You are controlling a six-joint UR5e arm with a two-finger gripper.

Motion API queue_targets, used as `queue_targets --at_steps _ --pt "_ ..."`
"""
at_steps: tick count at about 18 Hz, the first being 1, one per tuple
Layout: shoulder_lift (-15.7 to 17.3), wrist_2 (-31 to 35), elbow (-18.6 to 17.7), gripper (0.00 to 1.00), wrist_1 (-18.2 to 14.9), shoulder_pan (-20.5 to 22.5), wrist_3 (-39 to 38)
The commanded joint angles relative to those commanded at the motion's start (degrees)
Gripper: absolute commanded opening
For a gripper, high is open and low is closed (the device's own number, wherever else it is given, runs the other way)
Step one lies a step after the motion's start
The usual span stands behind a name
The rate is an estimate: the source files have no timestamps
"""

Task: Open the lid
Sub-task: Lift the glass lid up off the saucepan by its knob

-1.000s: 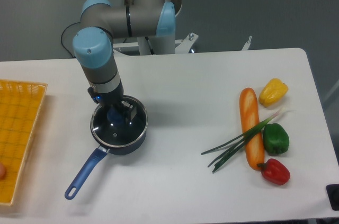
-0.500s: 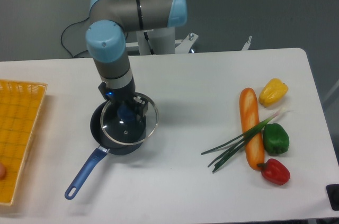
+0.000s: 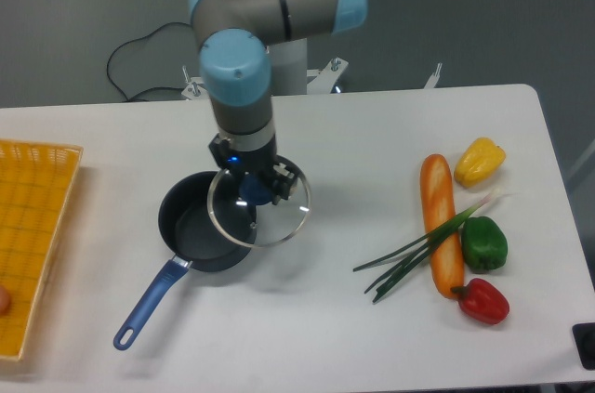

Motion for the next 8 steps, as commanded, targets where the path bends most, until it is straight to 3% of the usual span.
queue_targets --at_steps 8 --pt "-0.35 0.0 0.88 0.49 -0.88 2.46 2.91"
